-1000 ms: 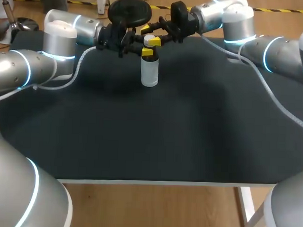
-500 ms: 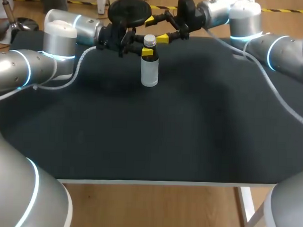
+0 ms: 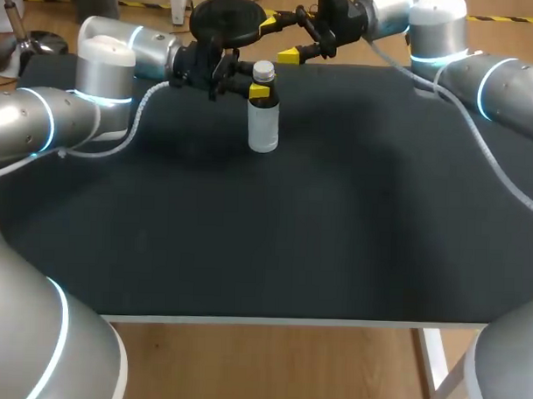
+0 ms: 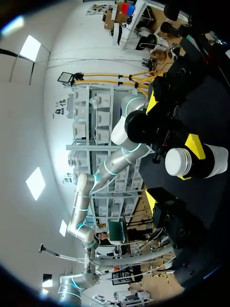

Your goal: Unscrew the bottle cap

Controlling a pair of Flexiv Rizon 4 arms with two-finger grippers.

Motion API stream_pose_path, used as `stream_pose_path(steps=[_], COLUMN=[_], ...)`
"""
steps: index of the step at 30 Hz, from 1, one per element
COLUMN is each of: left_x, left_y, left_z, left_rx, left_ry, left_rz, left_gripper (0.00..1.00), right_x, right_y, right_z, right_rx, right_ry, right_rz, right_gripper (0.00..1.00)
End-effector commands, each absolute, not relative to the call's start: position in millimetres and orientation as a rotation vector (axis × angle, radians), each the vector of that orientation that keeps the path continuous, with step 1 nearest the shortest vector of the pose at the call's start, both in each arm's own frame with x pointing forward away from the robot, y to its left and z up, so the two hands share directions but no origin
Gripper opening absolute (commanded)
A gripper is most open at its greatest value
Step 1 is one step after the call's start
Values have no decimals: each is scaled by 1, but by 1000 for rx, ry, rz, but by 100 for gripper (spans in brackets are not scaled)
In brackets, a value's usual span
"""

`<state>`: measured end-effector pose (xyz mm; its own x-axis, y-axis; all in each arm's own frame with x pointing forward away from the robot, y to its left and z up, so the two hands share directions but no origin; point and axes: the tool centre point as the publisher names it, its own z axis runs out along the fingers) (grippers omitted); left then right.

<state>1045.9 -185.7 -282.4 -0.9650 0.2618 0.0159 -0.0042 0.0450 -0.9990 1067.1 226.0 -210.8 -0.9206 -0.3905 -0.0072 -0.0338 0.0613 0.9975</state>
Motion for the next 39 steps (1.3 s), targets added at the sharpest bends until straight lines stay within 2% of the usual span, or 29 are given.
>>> stream_pose_path(steps=[1, 12, 39], left_x=[1050, 1050, 1050], left_y=[-187, -187, -187], left_z=[-284, -284, -284], left_rx=[-271, -271, -271], left_ry=[-2113, -2113, -2113], left_rz=[2027, 2027, 2027], left_gripper=[0, 0, 0], right_x=[1042, 1038, 1047], right_y=[220, 221, 230], right_z=[-201, -199, -212], right_rx=[-447, -709, -753], right_ry=[-2620, -2757, -2750], right_rz=[-2209, -2131, -2102], right_gripper=[100, 100, 100])
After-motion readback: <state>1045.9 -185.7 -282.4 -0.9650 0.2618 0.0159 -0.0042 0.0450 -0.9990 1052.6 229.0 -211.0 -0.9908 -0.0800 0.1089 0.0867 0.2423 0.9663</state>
